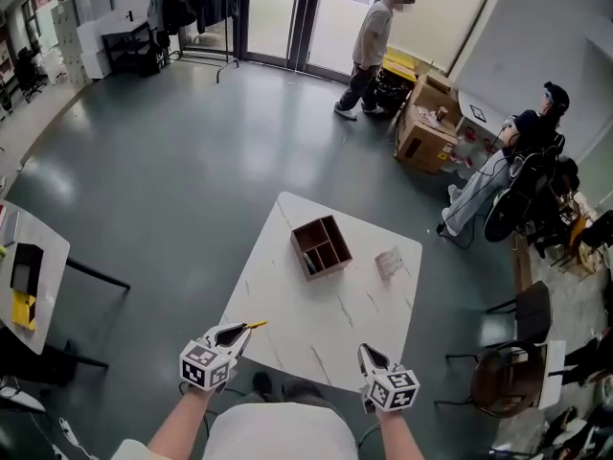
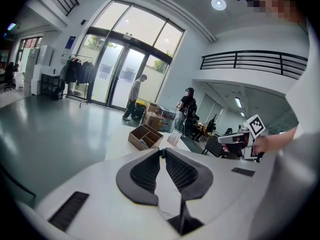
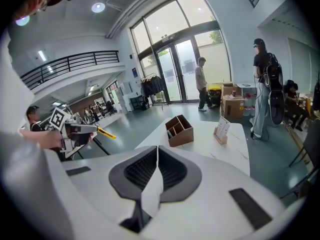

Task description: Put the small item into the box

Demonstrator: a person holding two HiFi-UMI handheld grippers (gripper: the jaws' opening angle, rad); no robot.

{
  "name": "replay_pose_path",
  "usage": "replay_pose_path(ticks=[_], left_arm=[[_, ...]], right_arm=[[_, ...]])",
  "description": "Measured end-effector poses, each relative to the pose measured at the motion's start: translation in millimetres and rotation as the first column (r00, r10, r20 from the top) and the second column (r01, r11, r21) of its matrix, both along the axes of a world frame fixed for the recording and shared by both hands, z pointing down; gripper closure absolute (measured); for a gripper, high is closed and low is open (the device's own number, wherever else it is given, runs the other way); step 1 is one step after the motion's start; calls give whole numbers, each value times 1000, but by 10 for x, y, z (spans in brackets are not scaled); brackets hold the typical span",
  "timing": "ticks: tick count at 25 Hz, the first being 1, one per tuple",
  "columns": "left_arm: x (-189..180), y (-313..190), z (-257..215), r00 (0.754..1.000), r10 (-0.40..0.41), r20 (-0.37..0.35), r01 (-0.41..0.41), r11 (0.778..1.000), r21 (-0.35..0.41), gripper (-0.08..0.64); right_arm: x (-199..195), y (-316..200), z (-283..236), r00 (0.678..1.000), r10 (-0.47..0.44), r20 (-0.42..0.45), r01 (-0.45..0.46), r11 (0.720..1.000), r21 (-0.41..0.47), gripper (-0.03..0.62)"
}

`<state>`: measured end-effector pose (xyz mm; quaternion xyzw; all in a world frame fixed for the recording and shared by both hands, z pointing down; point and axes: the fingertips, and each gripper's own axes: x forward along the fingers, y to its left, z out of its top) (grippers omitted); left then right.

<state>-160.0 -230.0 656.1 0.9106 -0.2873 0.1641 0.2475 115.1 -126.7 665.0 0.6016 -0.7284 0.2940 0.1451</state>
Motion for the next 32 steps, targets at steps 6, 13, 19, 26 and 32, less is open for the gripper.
replay_pose_path(ticks=[6, 13, 19, 26, 32], left_arm=[[261, -151, 72, 999, -27, 25, 28, 1000, -15, 512], [649, -461, 140, 998, -37, 47, 37, 999, -3, 512], [1026, -700, 237, 998, -23, 58, 23, 1000, -12, 512], [1403, -915, 439, 993, 6, 117, -5, 1000, -10, 512], [1658, -1103, 643, 984, 23, 177, -24, 1000, 4, 512]], right_arm=[[212, -284, 64, 999, -36, 20, 36, 999, -14, 565], [437, -557, 187, 996, -85, 25, 86, 996, -35, 565], [587, -720, 334, 994, -98, 56, 101, 993, -58, 565], [682, -911, 542, 988, -112, 103, 121, 989, -86, 565], [643, -1068, 780, 979, -131, 156, 149, 983, -108, 565]])
